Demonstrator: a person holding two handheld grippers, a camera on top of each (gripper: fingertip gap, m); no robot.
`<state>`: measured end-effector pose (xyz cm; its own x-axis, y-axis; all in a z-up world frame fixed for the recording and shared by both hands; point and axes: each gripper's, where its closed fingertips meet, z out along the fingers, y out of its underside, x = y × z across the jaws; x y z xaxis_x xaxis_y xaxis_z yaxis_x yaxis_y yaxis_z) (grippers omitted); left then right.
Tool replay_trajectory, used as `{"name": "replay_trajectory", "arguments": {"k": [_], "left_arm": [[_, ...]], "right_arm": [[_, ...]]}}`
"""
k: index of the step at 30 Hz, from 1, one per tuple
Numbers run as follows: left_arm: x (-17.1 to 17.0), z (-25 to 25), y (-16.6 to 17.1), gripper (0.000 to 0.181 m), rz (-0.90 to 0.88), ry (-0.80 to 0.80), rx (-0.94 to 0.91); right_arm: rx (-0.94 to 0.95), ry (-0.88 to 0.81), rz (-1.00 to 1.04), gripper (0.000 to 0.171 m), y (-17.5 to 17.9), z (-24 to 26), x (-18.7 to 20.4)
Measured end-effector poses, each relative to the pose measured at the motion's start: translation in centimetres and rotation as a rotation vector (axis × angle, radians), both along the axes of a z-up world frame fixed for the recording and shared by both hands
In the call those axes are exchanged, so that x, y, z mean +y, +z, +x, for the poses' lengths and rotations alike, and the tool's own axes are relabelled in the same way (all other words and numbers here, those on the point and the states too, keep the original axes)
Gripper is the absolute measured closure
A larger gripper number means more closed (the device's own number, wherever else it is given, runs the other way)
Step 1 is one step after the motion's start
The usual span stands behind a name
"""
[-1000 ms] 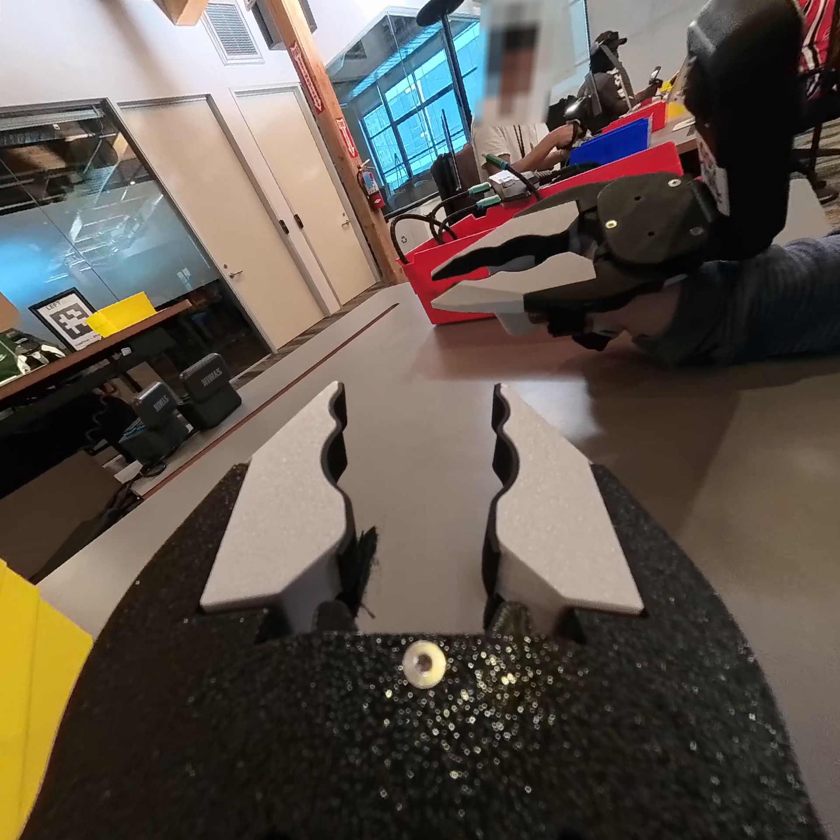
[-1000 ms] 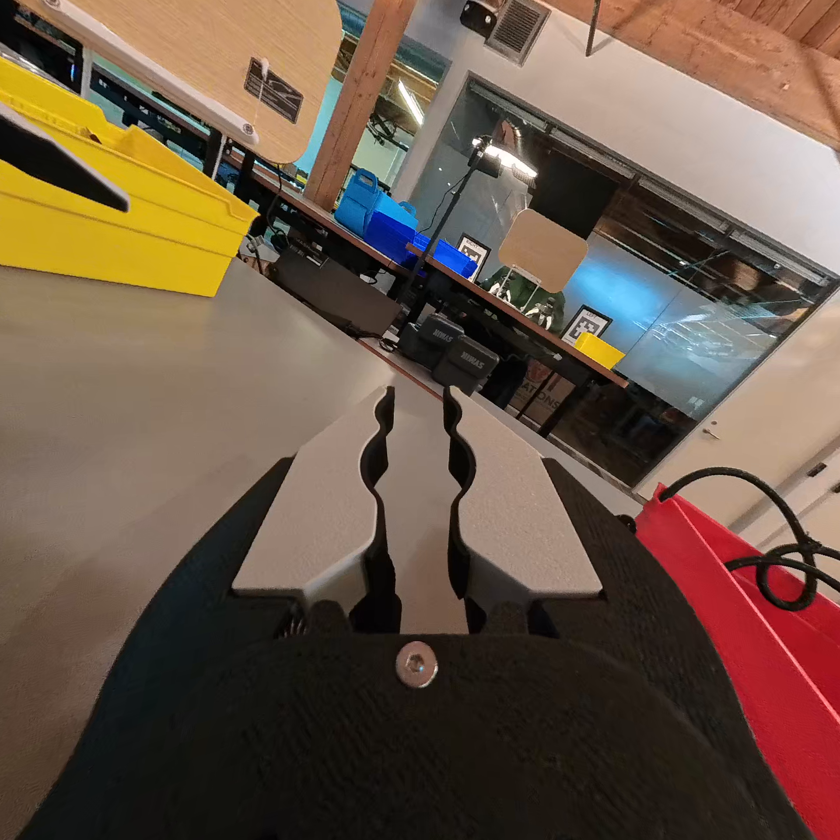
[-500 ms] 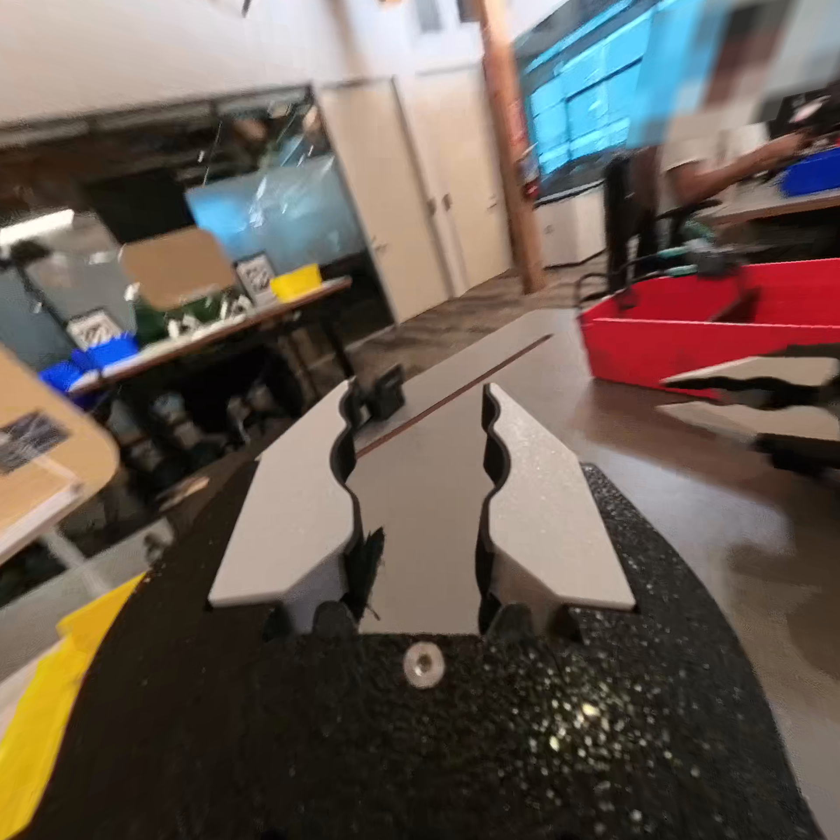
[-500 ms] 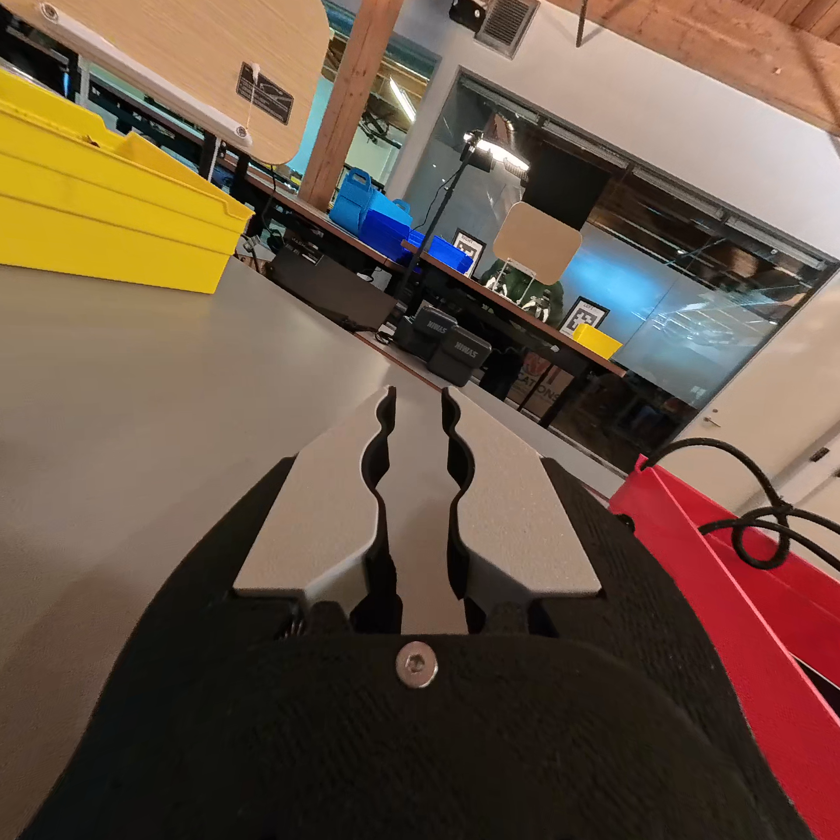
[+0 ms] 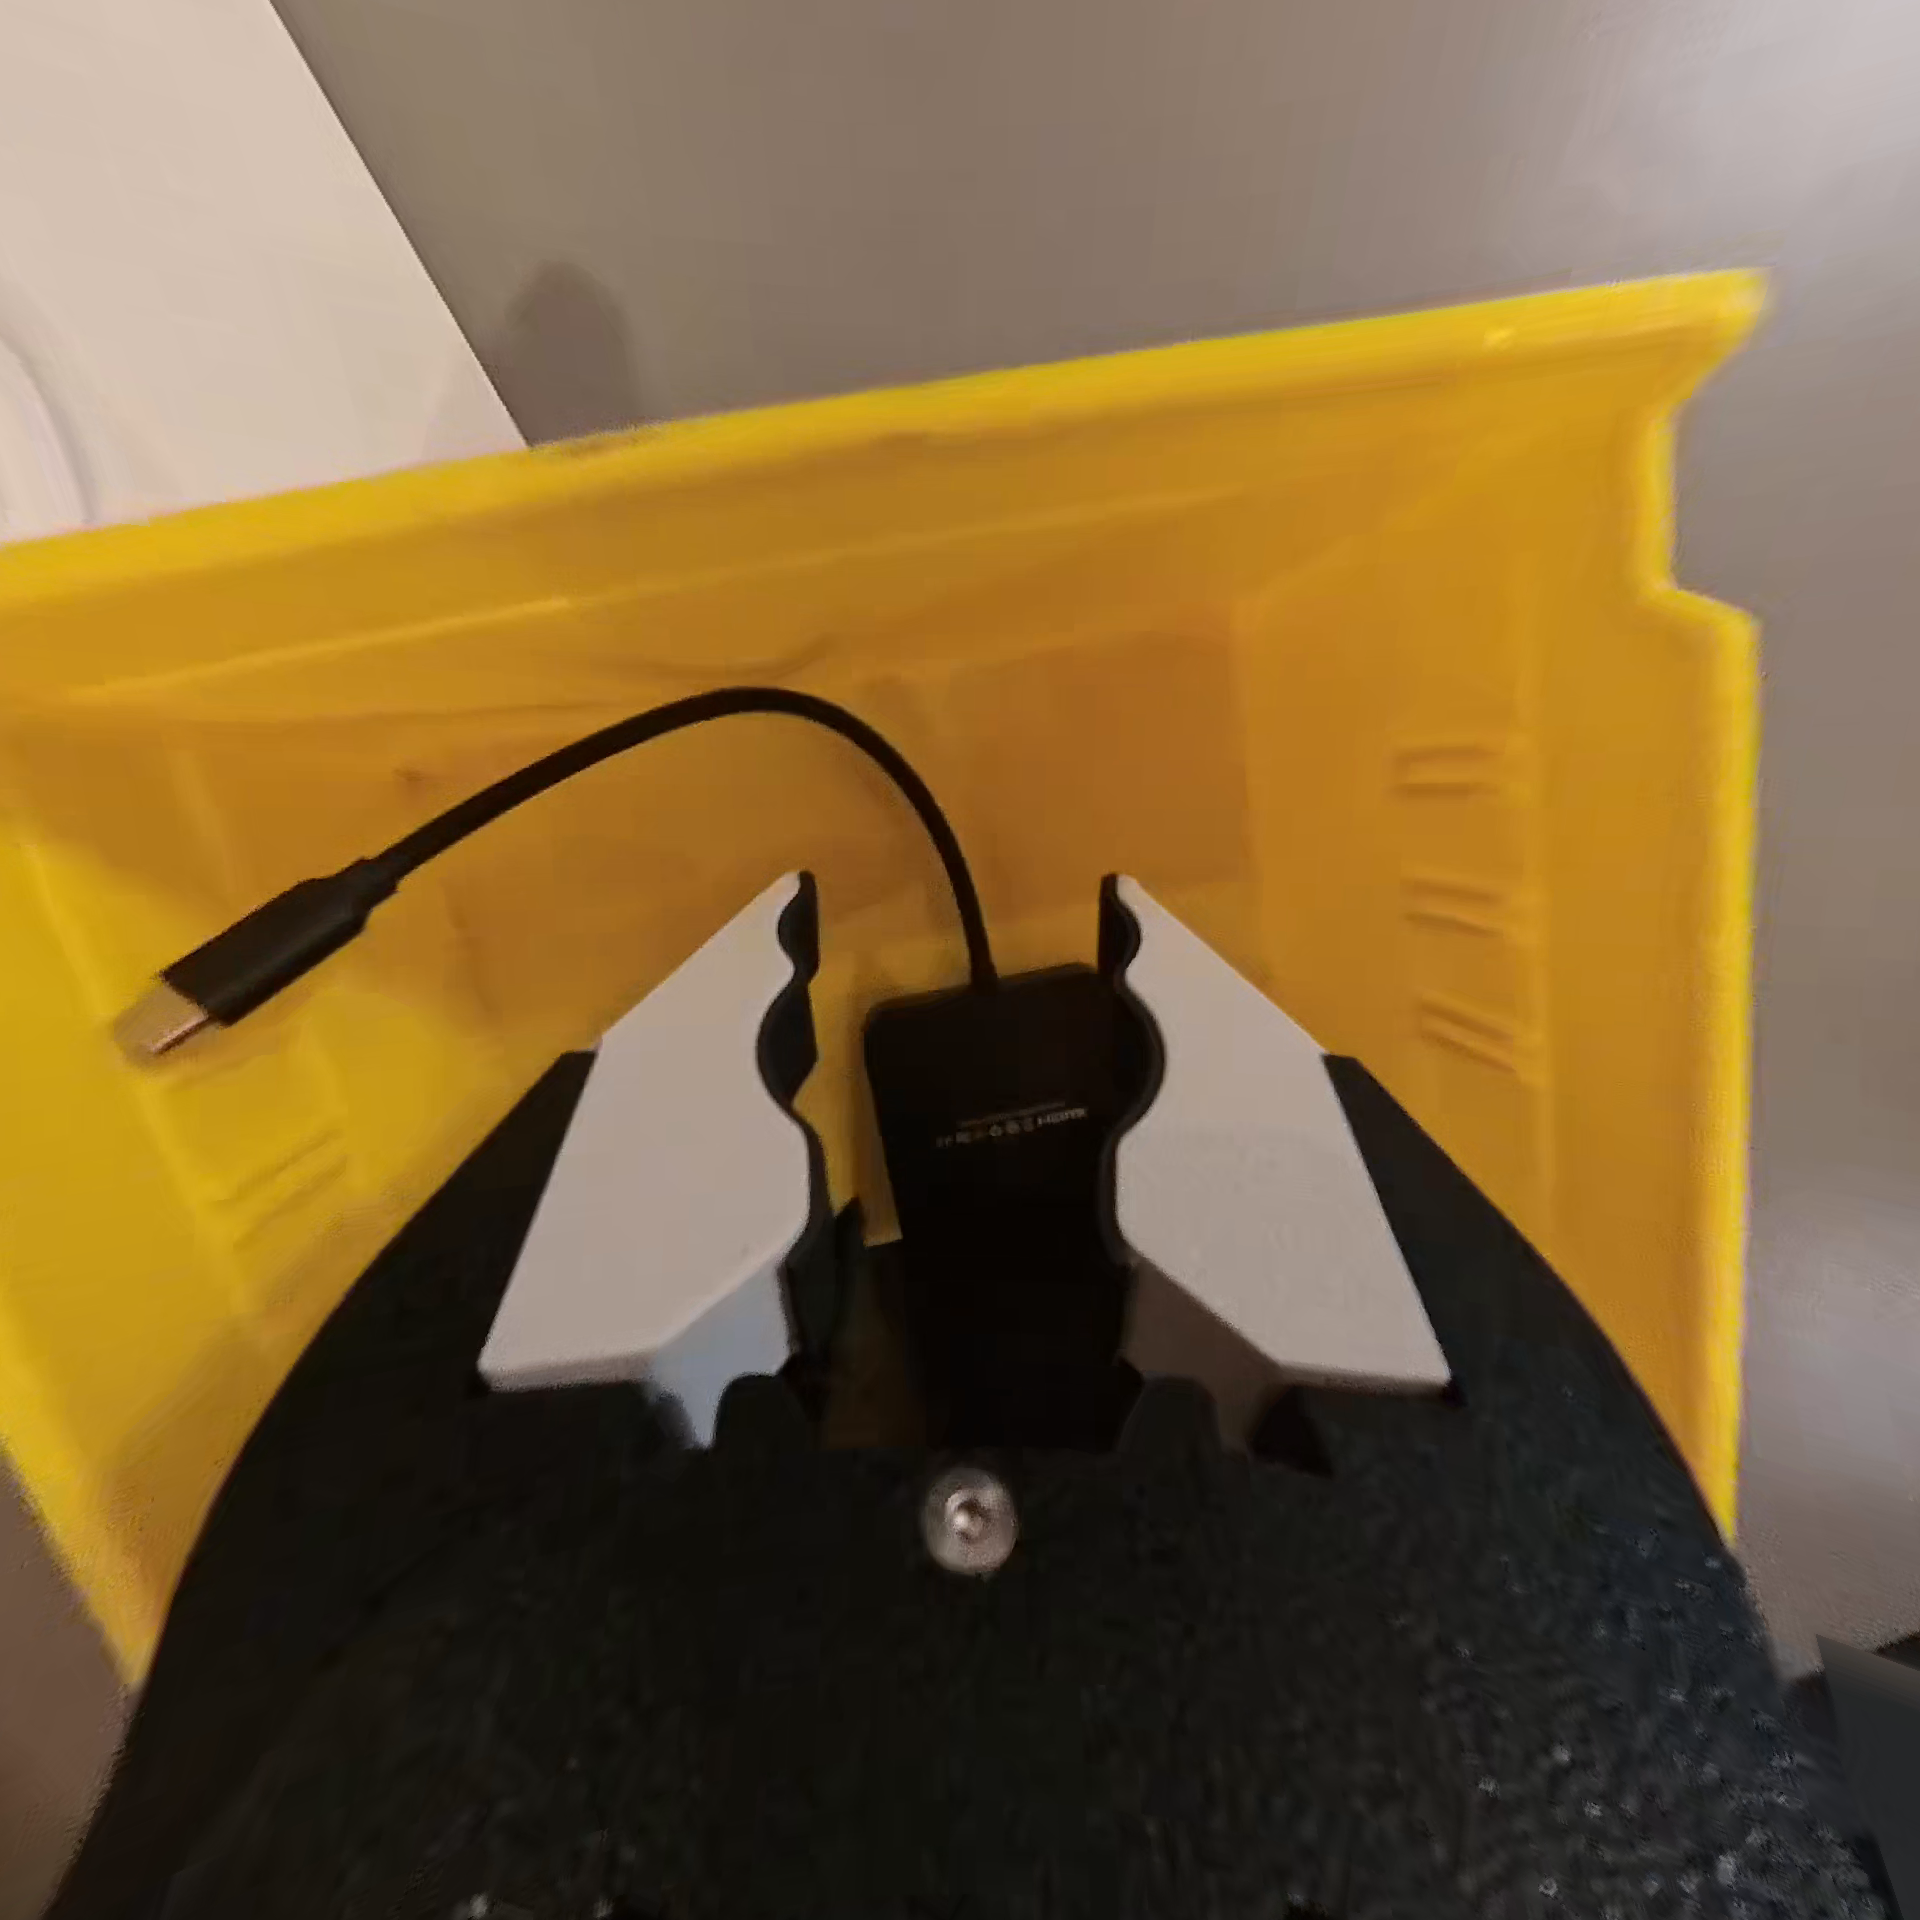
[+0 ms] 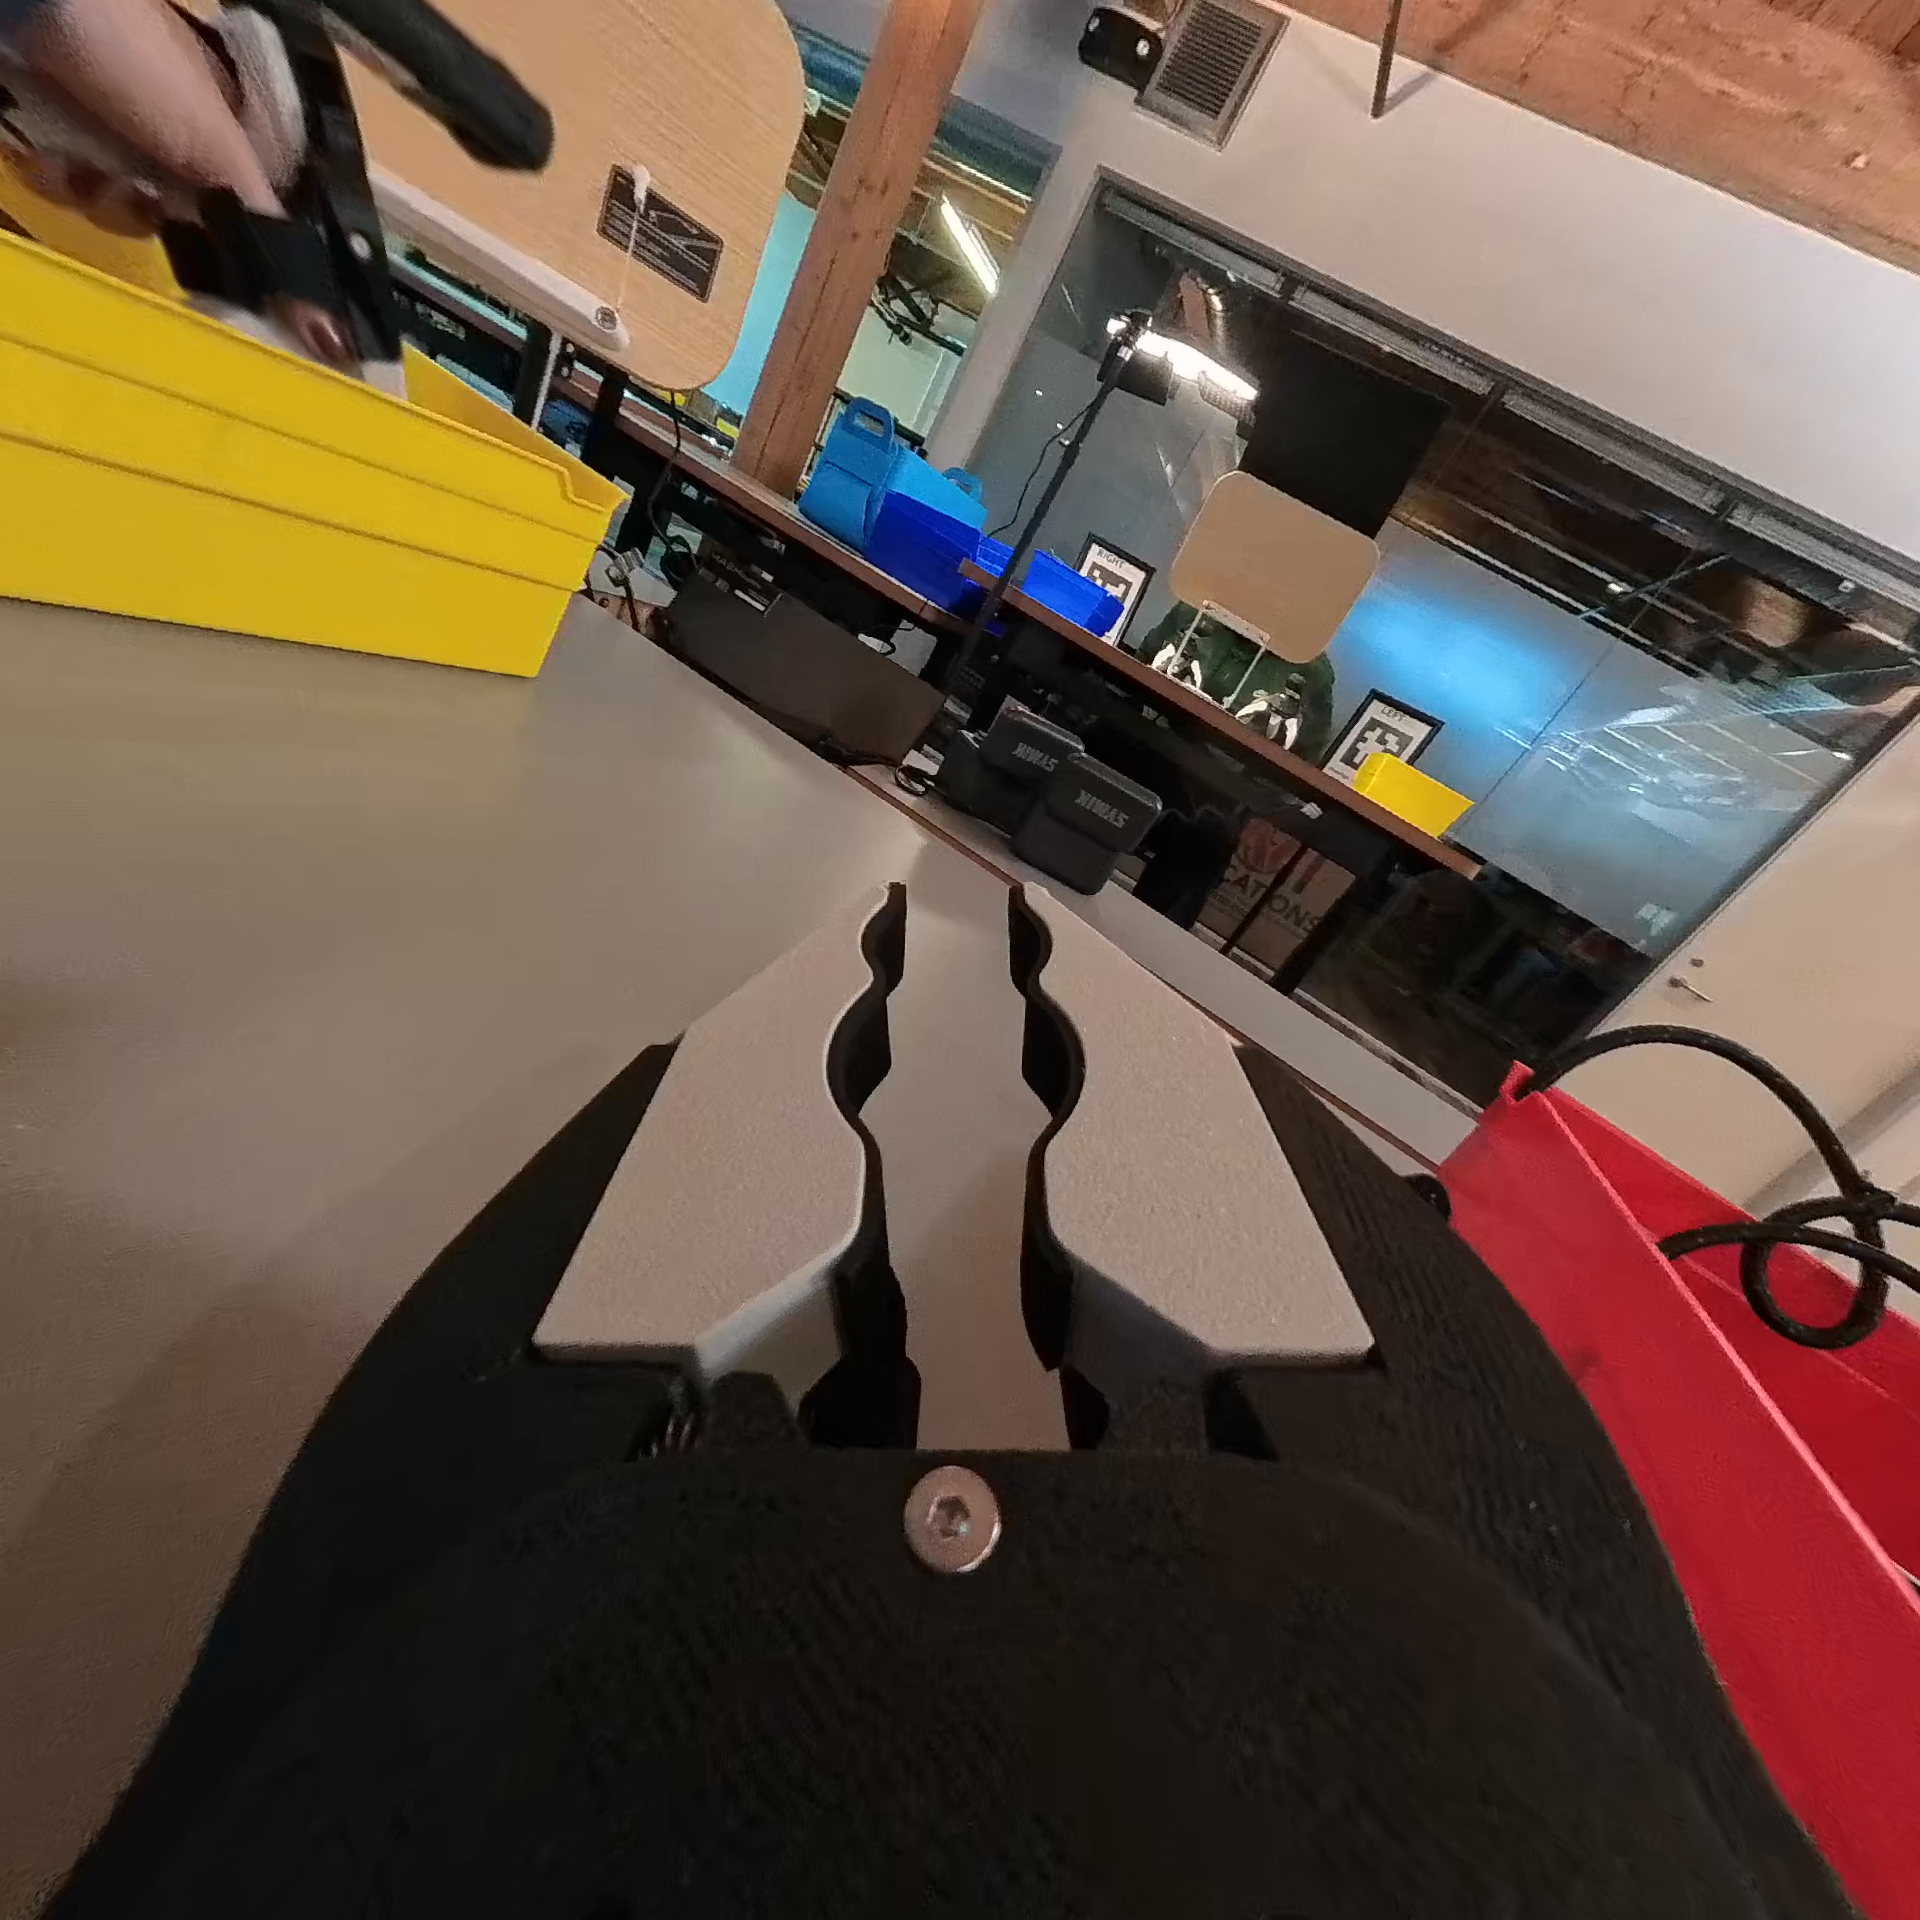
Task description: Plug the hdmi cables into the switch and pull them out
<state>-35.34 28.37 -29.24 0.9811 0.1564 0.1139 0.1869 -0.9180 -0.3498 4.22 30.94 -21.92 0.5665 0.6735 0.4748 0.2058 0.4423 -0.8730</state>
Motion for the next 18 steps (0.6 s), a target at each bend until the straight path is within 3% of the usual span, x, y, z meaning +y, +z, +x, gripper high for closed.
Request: {"name": "replay_trajectory", "arguments": {"k": [6,13,15,18], "left_arm": [[-0.2,-1.1,-2.8,0.136,-0.095,0.024,0.027],[-0.5,-0.4,-3.3,0.161,-0.15,-0.051,0.065],[-0.4,0.5,-3.4,0.176,-0.149,-0.093,0.045],[-0.5,0.6,-3.1,0.176,-0.154,-0.138,0.073]], "right_arm": [[-0.023,0.024,0.013,0.153,-0.2,-0.5,-0.4],[-0.035,0.034,0.016,0.154,-0.3,-0.7,-0.6],[-0.037,0.036,0.018,0.154,-0.3,-0.7,-0.6],[-0.037,0.035,0.019,0.154,-0.4,-0.7,-0.6]]}}
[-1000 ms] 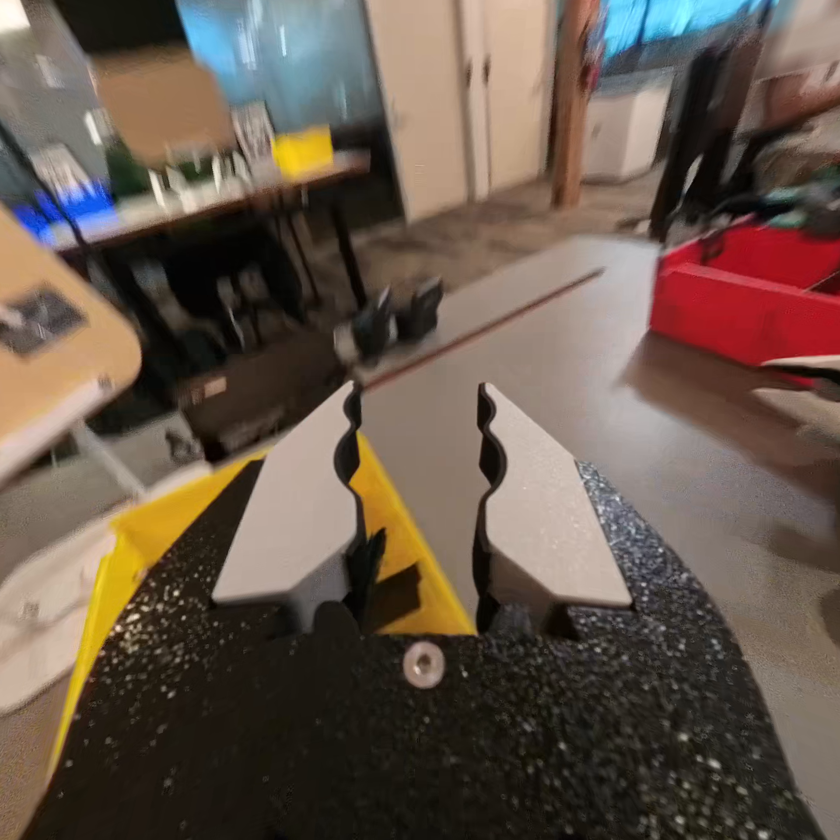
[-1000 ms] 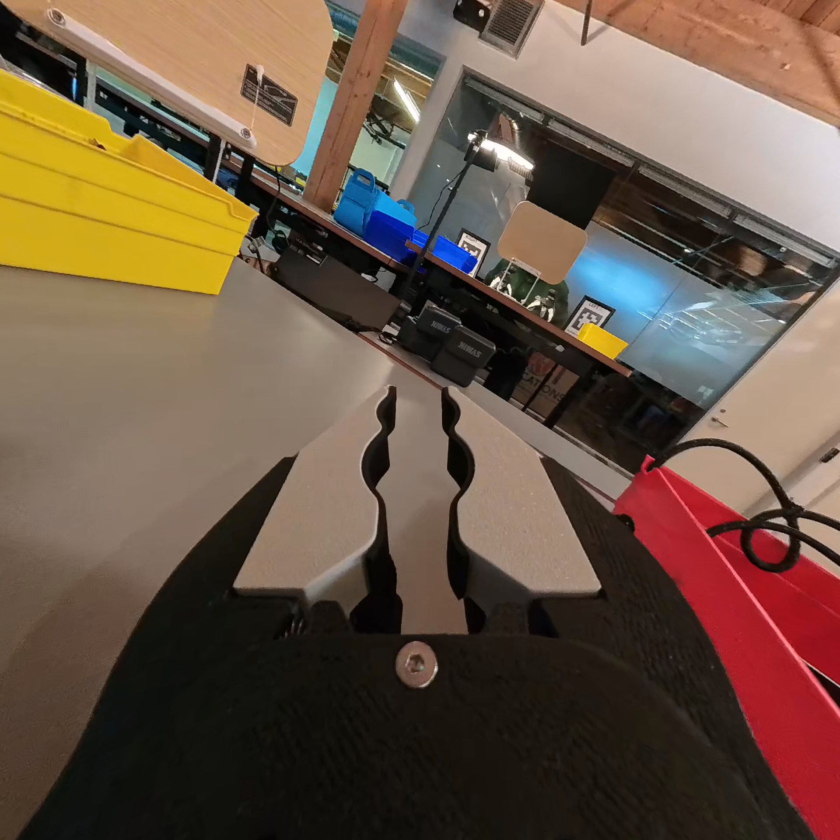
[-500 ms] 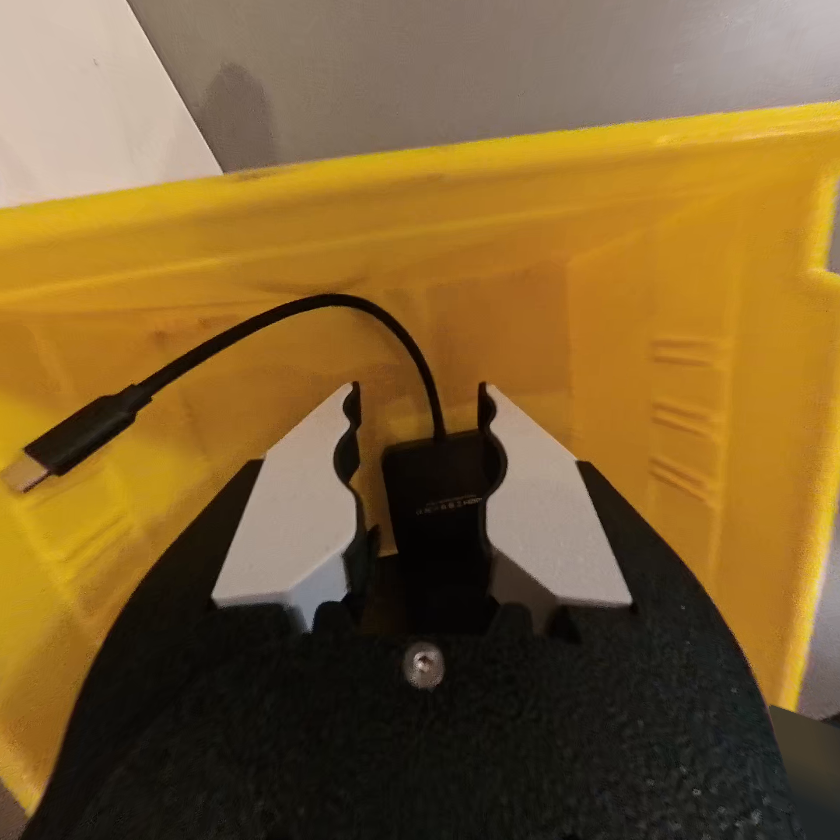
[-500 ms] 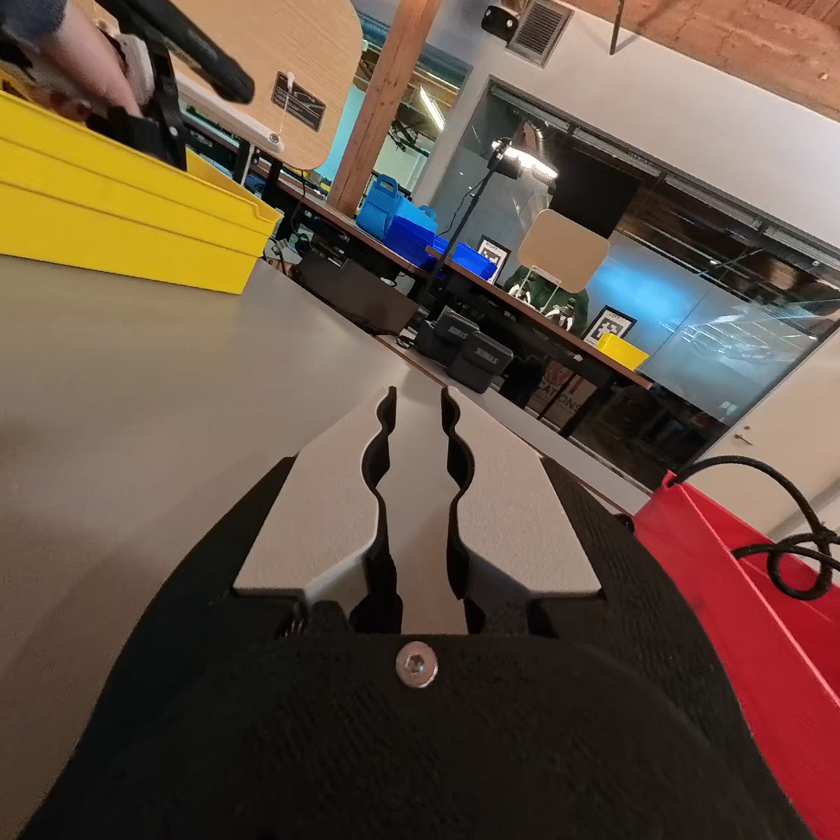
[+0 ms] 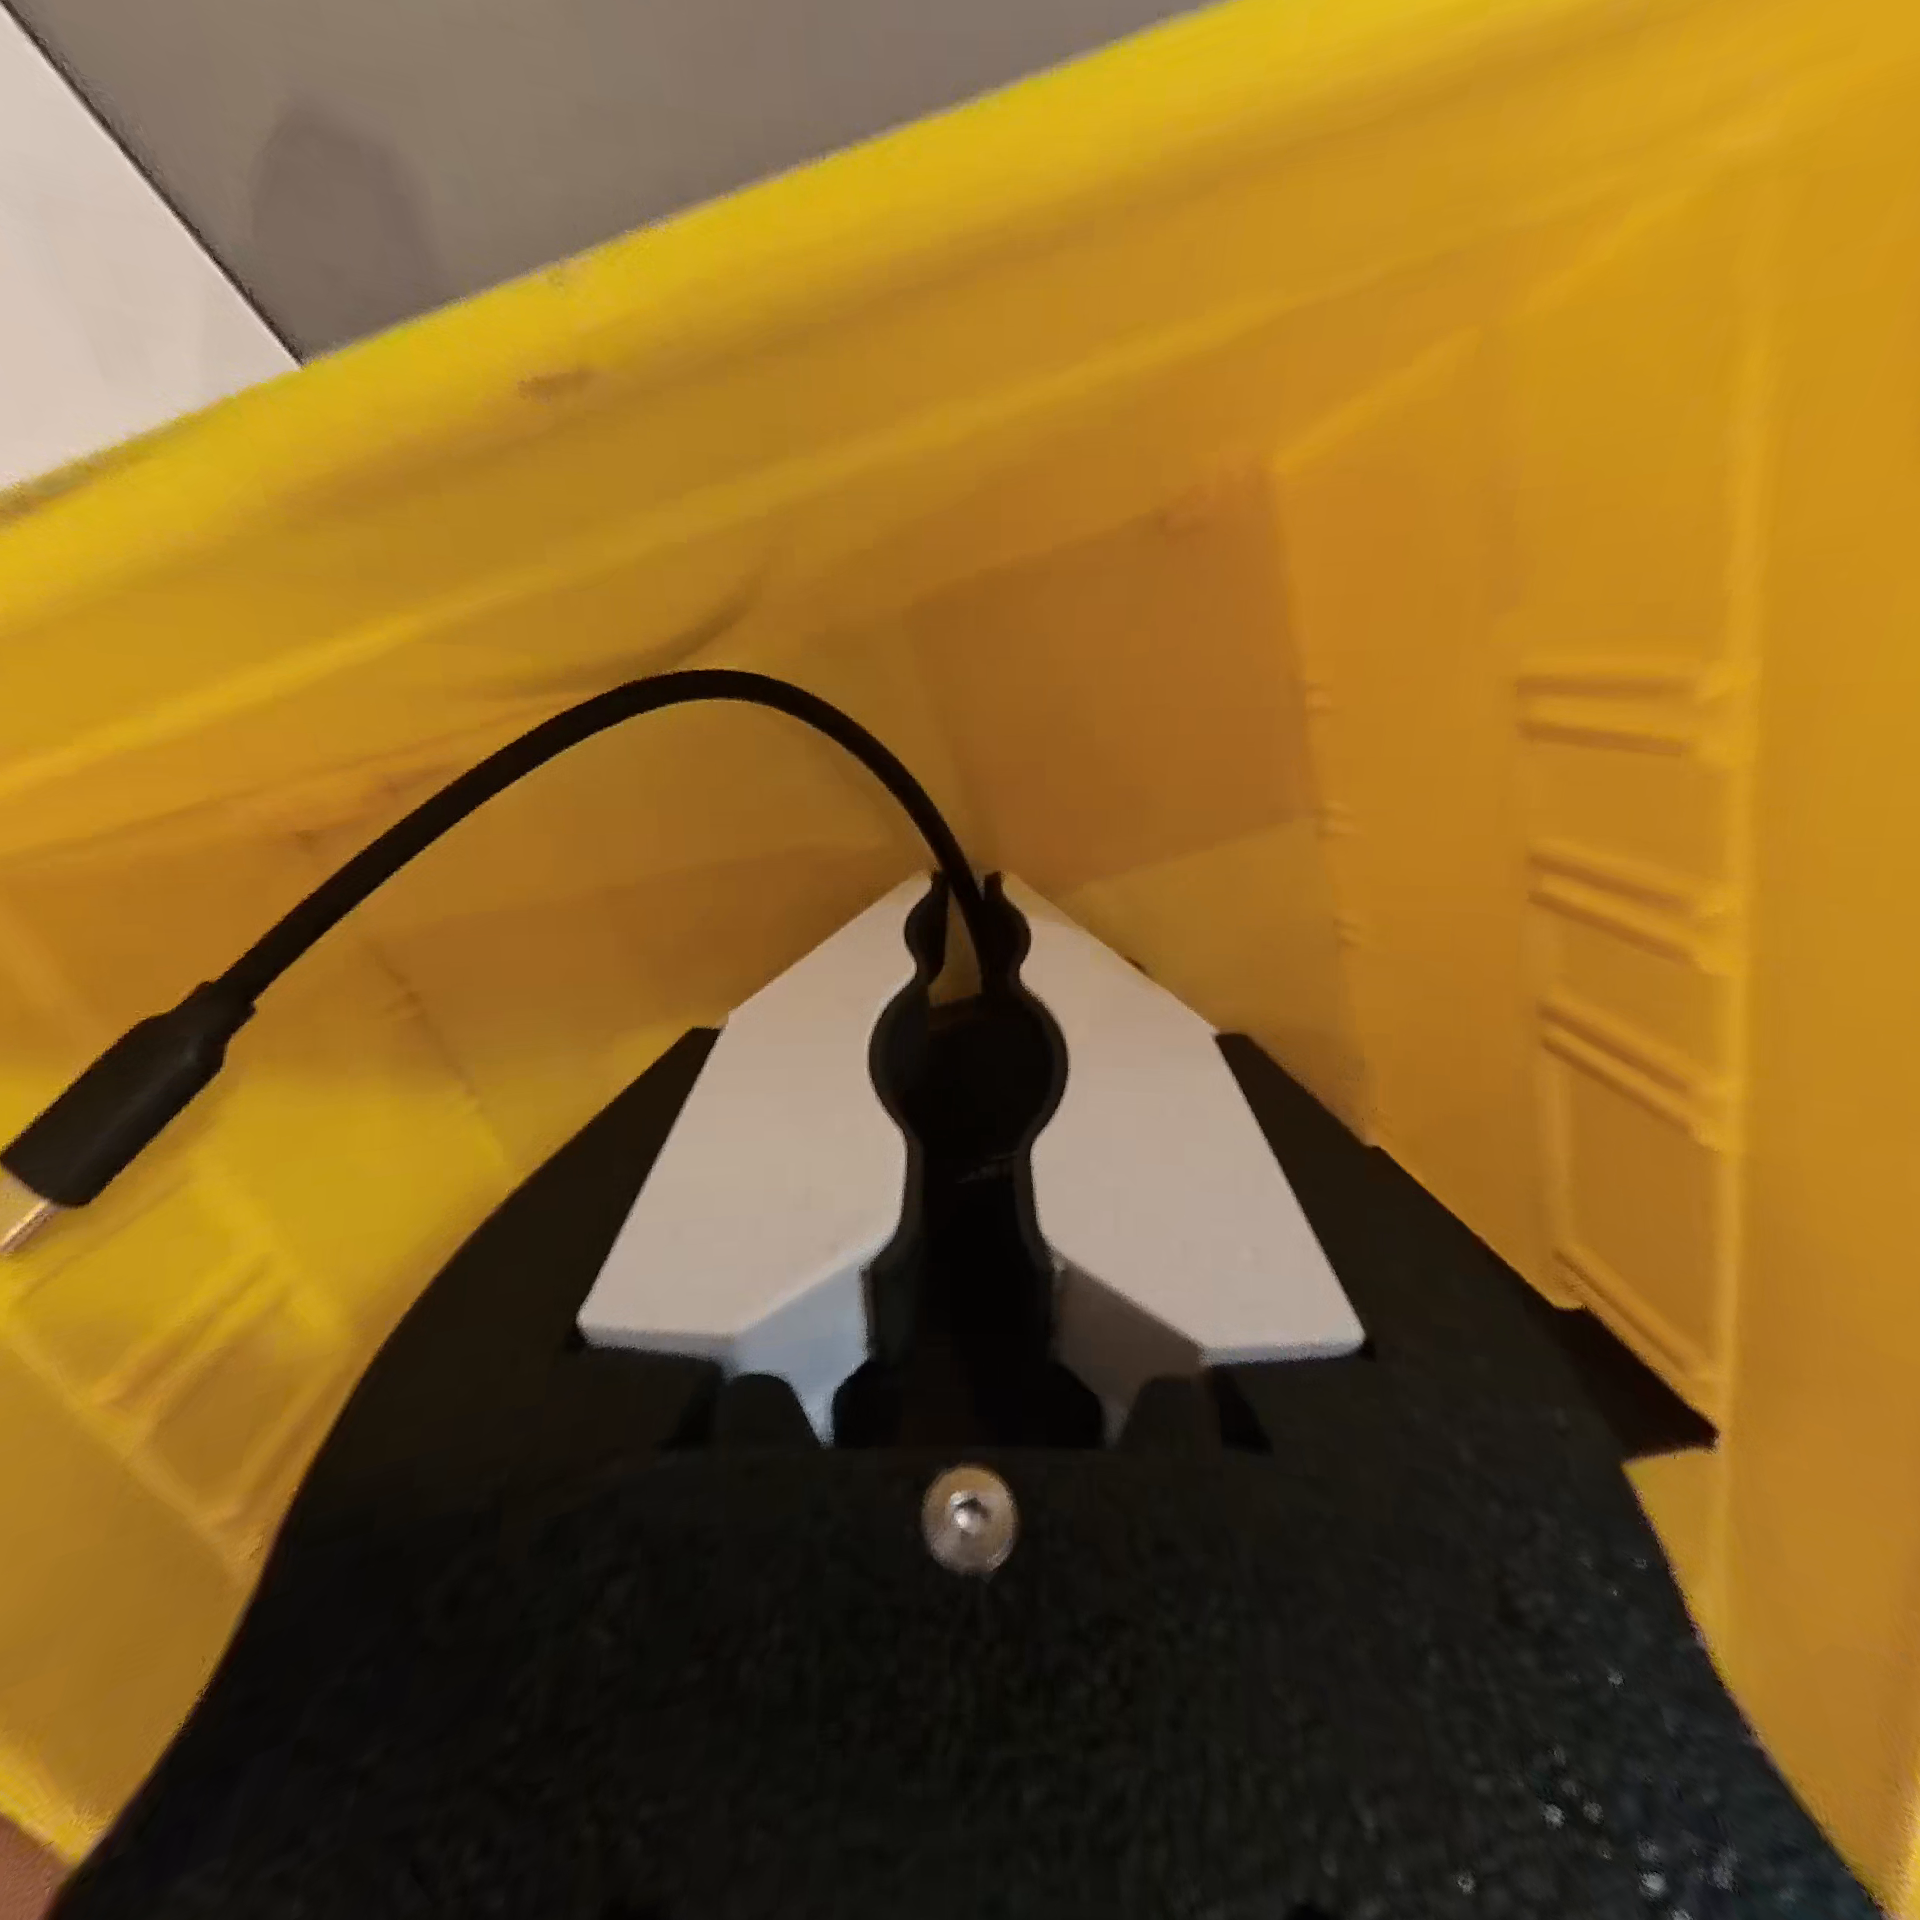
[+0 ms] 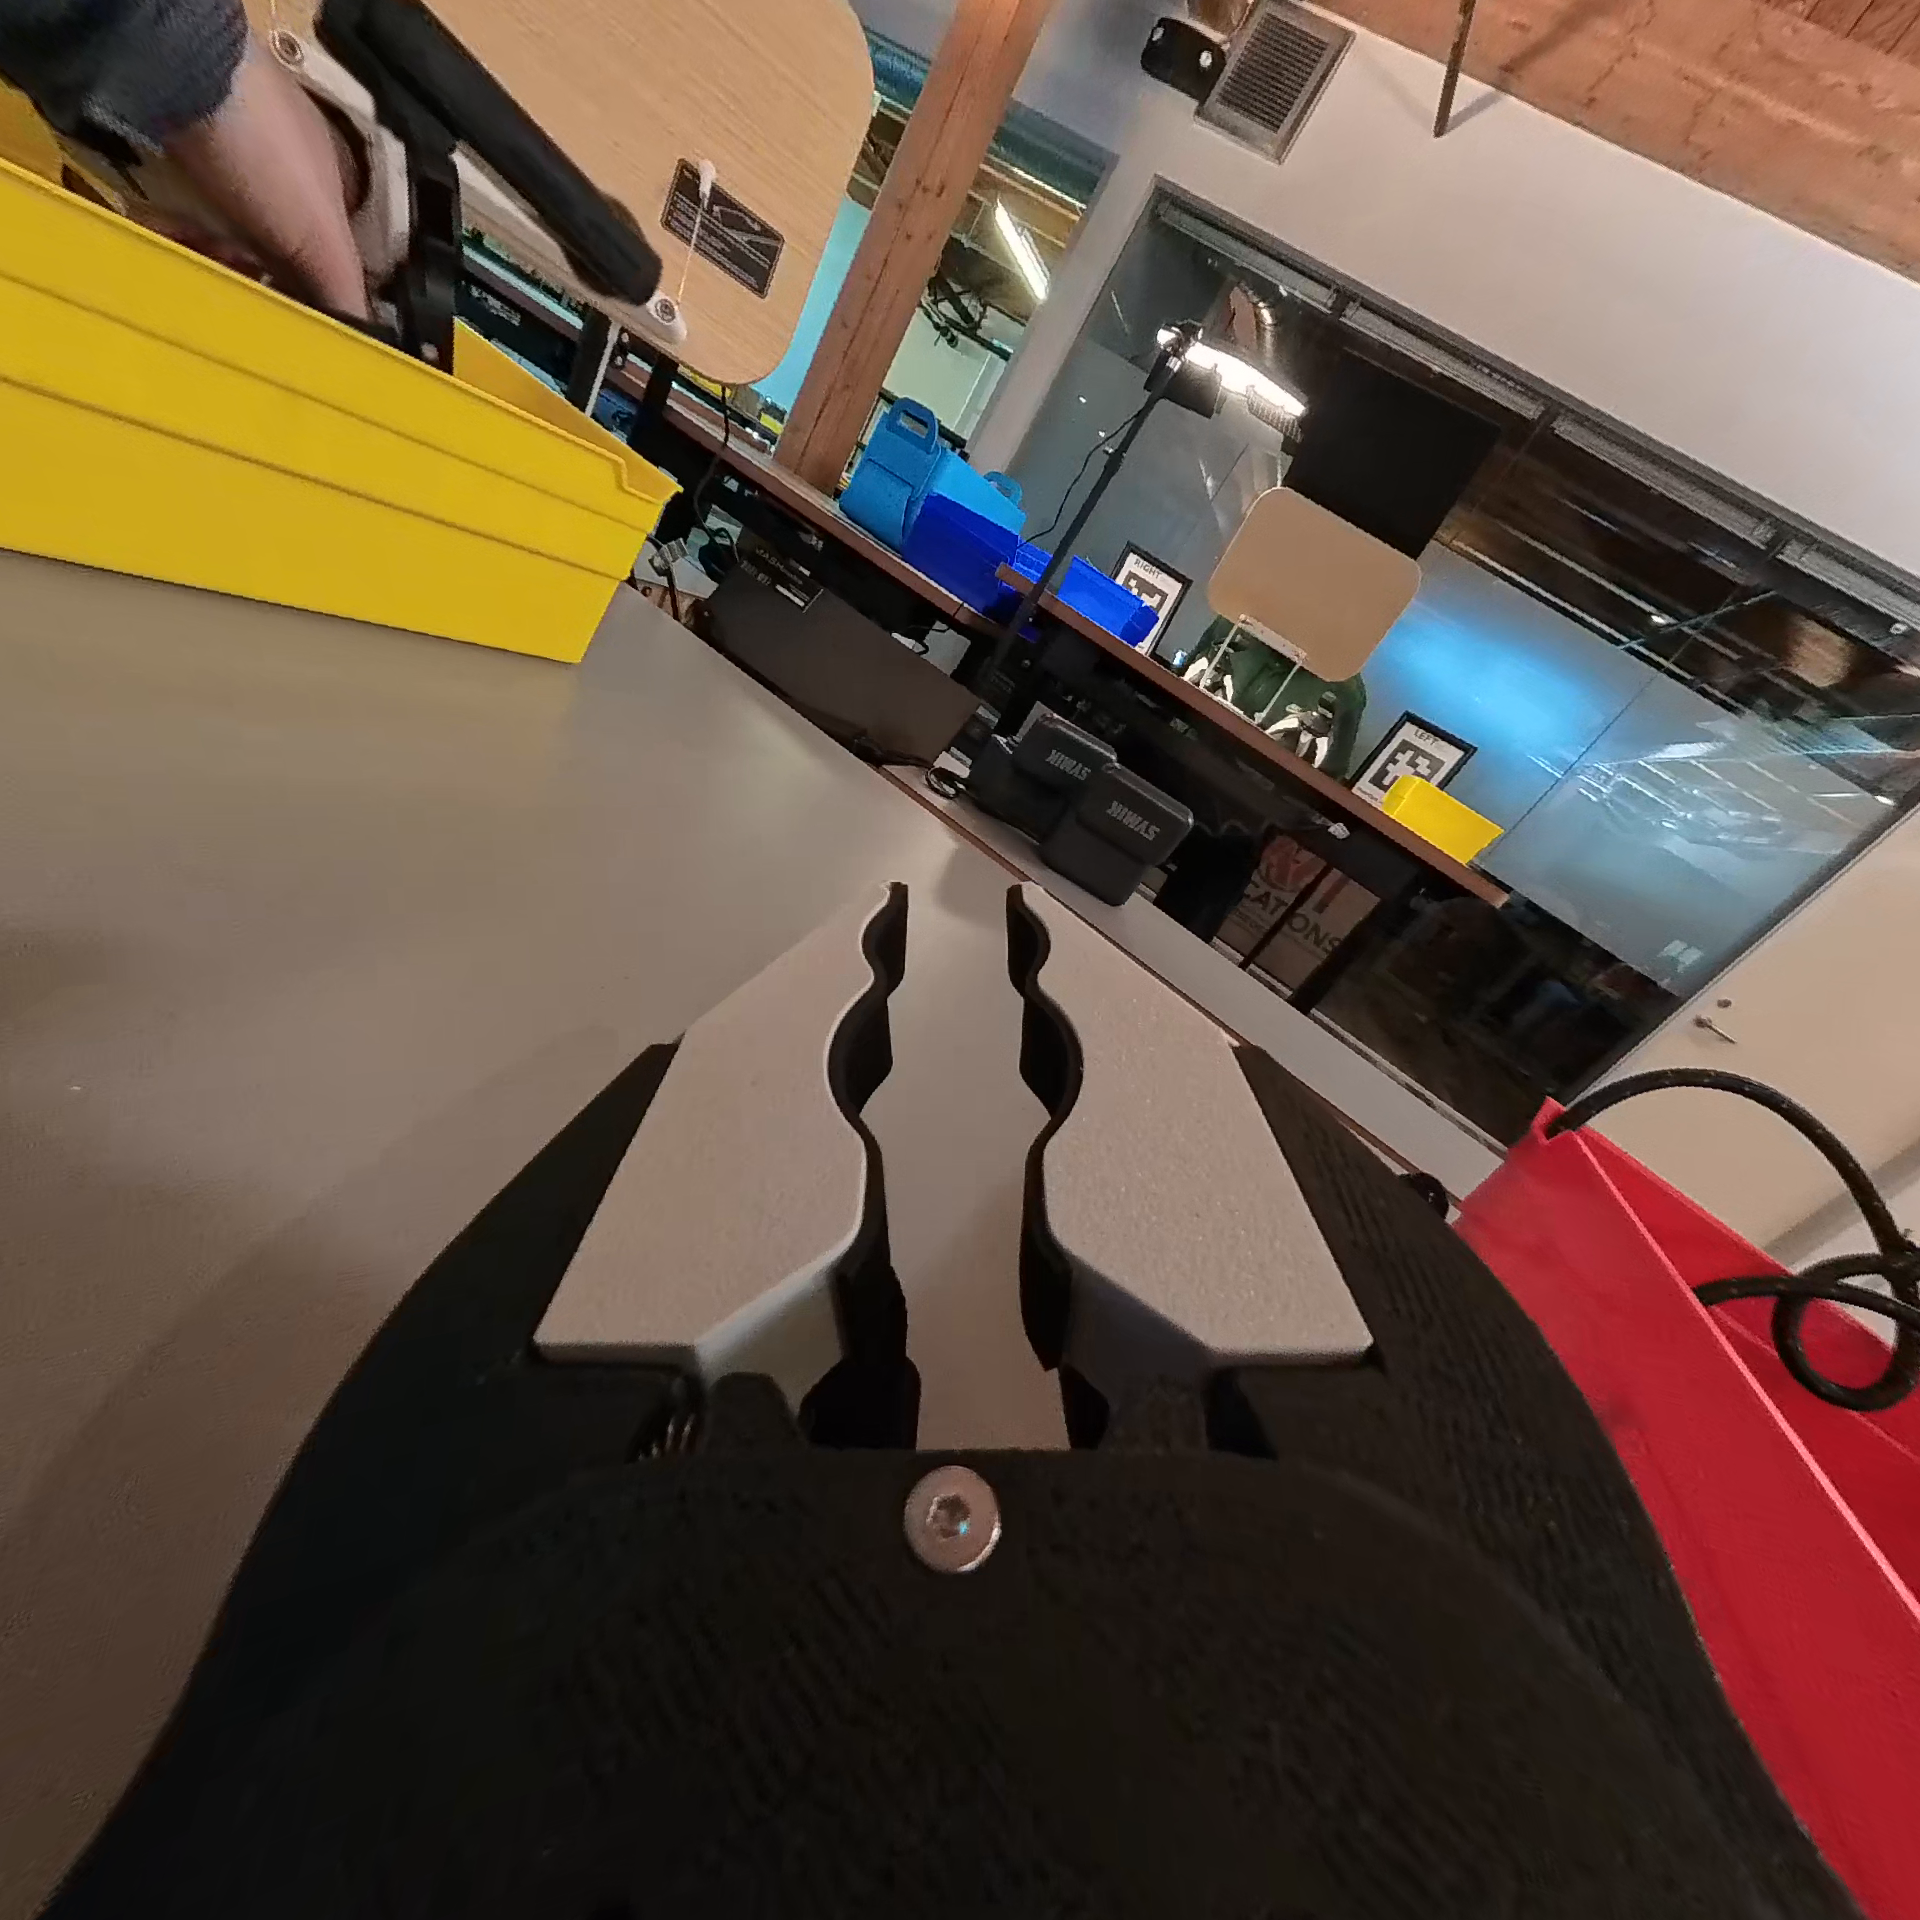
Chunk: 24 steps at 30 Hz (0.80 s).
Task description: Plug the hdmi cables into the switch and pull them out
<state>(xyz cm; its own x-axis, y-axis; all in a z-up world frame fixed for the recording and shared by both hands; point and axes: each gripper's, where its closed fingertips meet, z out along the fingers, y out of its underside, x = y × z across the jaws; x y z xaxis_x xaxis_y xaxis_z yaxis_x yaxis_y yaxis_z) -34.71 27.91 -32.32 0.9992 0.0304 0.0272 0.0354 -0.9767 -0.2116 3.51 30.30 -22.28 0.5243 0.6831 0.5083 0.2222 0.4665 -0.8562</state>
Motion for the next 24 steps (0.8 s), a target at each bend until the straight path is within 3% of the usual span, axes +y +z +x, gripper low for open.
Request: {"name": "replay_trajectory", "arguments": {"k": [6,9,12,17,20,24], "left_arm": [[0.1,0.3,4.3,0.179,0.082,-0.063,0.069],[0.3,-1.2,9.2,0.179,0.192,-0.075,0.231],[1.1,-0.4,14.7,0.18,0.387,-0.066,0.246],[1.5,5.2,21.8,0.18,0.641,-0.191,0.211],[0.9,11.5,22.2,0.18,0.644,-0.375,0.124],[0.0,18.2,19.1,0.18,0.537,-0.594,0.133]], "right_arm": [[0.005,0.002,-0.001,0.154,0.1,0.0,-0.1],[0.014,0.001,0.007,0.154,0.3,0.0,-0.1],[0.024,0.003,0.014,0.154,0.5,0.1,-0.2],[0.027,0.001,0.019,0.155,0.6,0.1,-0.2],[0.035,0.0,0.016,0.155,0.7,0.2,-0.2],[0.042,-0.005,0.011,0.155,0.7,0.4,-0.1]]}}
